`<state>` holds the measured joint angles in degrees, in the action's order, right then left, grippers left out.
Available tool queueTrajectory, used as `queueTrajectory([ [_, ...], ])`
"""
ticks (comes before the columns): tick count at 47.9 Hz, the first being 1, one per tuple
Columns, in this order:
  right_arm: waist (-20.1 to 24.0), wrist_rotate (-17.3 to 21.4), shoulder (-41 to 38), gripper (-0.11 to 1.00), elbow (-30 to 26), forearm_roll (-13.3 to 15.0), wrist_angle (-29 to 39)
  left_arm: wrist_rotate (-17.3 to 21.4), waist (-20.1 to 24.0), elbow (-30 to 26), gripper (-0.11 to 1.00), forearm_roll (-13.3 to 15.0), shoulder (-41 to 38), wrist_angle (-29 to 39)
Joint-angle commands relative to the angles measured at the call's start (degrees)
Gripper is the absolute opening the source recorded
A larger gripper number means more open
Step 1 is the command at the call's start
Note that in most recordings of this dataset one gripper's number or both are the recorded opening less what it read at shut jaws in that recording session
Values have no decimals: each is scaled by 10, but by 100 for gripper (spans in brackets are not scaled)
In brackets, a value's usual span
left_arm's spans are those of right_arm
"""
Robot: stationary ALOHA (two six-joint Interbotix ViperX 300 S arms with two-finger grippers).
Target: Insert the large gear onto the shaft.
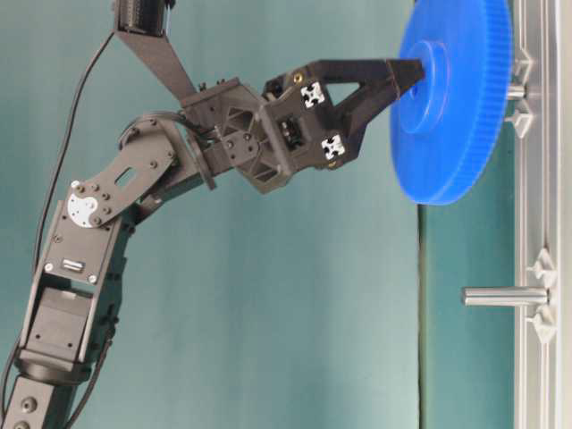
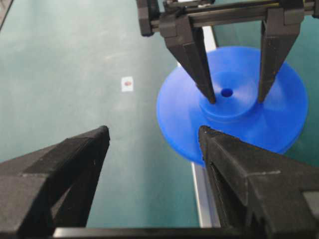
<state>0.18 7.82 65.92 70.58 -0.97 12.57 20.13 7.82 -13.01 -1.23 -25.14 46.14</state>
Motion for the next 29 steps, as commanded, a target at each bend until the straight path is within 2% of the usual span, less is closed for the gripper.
queueTrajectory([
  [1,4,5,-4,78,-13,0,-5,0,4,-3,70,-1,9,-2],
  [29,4,5,-4,77,-13,-1,-5,0,16,34,70,-1,55,3],
])
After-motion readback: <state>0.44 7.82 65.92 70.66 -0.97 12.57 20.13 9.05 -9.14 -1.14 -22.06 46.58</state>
